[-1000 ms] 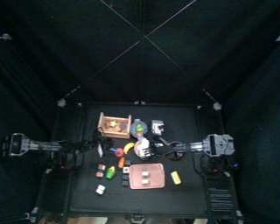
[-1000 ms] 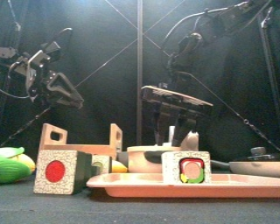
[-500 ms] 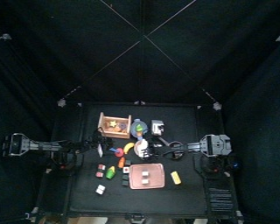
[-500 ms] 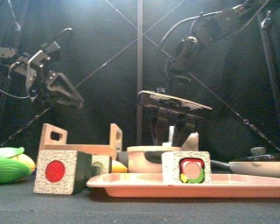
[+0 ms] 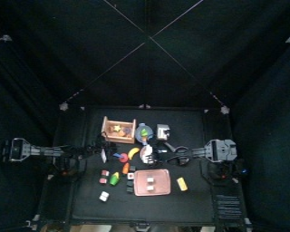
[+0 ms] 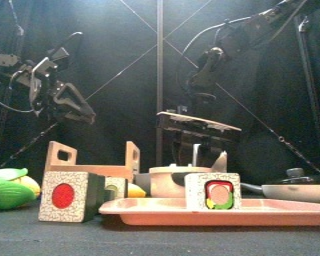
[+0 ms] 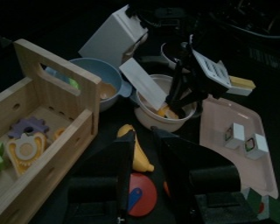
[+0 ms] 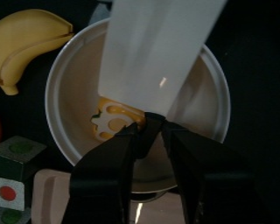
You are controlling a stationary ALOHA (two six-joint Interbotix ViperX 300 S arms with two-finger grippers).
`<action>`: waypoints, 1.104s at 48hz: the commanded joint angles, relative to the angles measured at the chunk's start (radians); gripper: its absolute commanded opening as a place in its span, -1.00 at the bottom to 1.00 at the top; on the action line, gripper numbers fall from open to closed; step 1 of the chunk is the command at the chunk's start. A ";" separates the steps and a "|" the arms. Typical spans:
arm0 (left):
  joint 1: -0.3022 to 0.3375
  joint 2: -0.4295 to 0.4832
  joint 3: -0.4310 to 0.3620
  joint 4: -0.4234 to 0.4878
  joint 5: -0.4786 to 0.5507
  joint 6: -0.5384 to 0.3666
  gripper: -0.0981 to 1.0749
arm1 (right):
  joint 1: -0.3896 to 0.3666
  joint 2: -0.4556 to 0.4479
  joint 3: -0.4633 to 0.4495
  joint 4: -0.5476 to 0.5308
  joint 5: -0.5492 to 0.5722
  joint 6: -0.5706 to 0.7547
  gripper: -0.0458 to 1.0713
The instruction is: Grab cleaver
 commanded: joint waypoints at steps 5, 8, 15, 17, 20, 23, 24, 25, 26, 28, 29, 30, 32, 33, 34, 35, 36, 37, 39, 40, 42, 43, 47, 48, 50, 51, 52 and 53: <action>-0.003 -0.002 -0.009 0.000 -0.009 0.002 0.31 | 0.002 -0.037 -0.028 -0.015 0.011 0.003 0.06; -0.003 0.000 -0.009 0.000 -0.009 0.002 0.31 | 0.006 -0.046 -0.034 -0.021 0.026 0.003 0.06; -0.003 0.000 -0.009 0.000 -0.009 0.002 0.31 | 0.008 -0.066 -0.064 -0.051 0.091 -0.002 0.06; -0.003 0.000 -0.009 0.002 -0.009 0.002 0.31 | 0.008 -0.071 -0.075 -0.057 0.112 -0.003 0.06; -0.003 -0.002 -0.009 0.000 -0.009 0.002 0.31 | 0.014 -0.077 -0.092 -0.066 0.149 -0.006 0.06; -0.003 -0.002 -0.009 0.002 -0.008 0.002 0.31 | 0.021 -0.081 -0.109 -0.081 0.190 -0.009 0.06; -0.003 -0.002 -0.009 0.000 -0.008 0.002 0.31 | 0.025 -0.083 -0.114 -0.084 0.199 -0.011 0.06; -0.003 0.000 -0.009 0.000 -0.008 0.002 0.31 | 0.026 -0.084 -0.118 -0.087 0.207 -0.014 0.06; -0.003 0.000 -0.009 0.000 -0.006 0.002 0.31 | 0.029 -0.087 -0.121 -0.092 0.215 -0.017 0.06; -0.003 -0.002 -0.009 0.000 -0.005 0.002 0.31 | 0.034 -0.095 -0.129 -0.092 0.235 -0.029 0.06; -0.003 -0.002 -0.009 0.000 -0.005 0.002 0.31 | 0.035 -0.098 -0.132 -0.091 0.239 -0.035 0.06; -0.003 -0.002 -0.009 0.002 -0.005 0.002 0.31 | 0.037 -0.101 -0.135 -0.089 0.244 -0.041 0.06; -0.003 0.000 -0.009 0.000 -0.005 0.002 0.31 | 0.038 -0.109 -0.138 -0.087 0.252 -0.055 0.06; -0.003 0.000 -0.009 0.000 -0.005 0.002 0.31 | 0.040 -0.112 -0.140 -0.086 0.252 -0.058 0.06; -0.003 0.000 -0.009 0.000 -0.005 0.002 0.31 | 0.040 -0.115 -0.140 -0.084 0.252 -0.061 0.06; -0.003 -0.002 -0.009 0.000 -0.003 0.002 0.31 | 0.041 -0.117 -0.140 -0.083 0.252 -0.061 0.06; -0.003 0.000 -0.008 0.000 -0.005 0.002 0.31 | 0.043 -0.120 -0.140 -0.083 0.252 -0.063 0.06; -0.003 -0.002 -0.008 0.000 -0.003 0.002 0.31 | 0.044 -0.123 -0.141 -0.084 0.252 -0.063 0.06; -0.003 -0.002 -0.008 0.002 -0.005 0.002 0.31 | 0.049 -0.130 -0.140 -0.089 0.253 -0.063 0.06; -0.003 0.000 -0.006 0.000 -0.003 0.002 0.31 | 0.049 -0.133 -0.138 -0.089 0.253 -0.063 0.06; -0.003 0.000 -0.006 0.000 -0.005 0.002 0.31 | 0.051 -0.140 -0.135 -0.091 0.253 -0.064 0.06; -0.003 0.000 -0.006 0.000 -0.005 0.002 0.31 | 0.052 -0.143 -0.135 -0.092 0.253 -0.064 0.06; -0.003 0.000 -0.006 0.002 -0.005 0.003 0.31 | 0.058 -0.158 -0.129 -0.100 0.253 -0.075 0.06; -0.003 -0.002 -0.008 0.002 -0.005 0.003 0.31 | 0.060 -0.164 -0.126 -0.104 0.253 -0.080 0.06; -0.003 -0.002 -0.009 0.002 -0.005 0.003 0.31 | 0.063 -0.175 -0.123 -0.112 0.253 -0.086 0.06; -0.003 0.000 -0.009 0.002 -0.008 0.003 0.31 | 0.064 -0.181 -0.121 -0.115 0.253 -0.089 0.06; -0.005 0.000 -0.011 0.003 -0.009 0.003 0.31 | 0.069 -0.189 -0.120 -0.123 0.253 -0.097 0.06; -0.006 0.000 -0.014 0.003 -0.011 0.003 0.31 | 0.071 -0.195 -0.118 -0.126 0.253 -0.103 0.06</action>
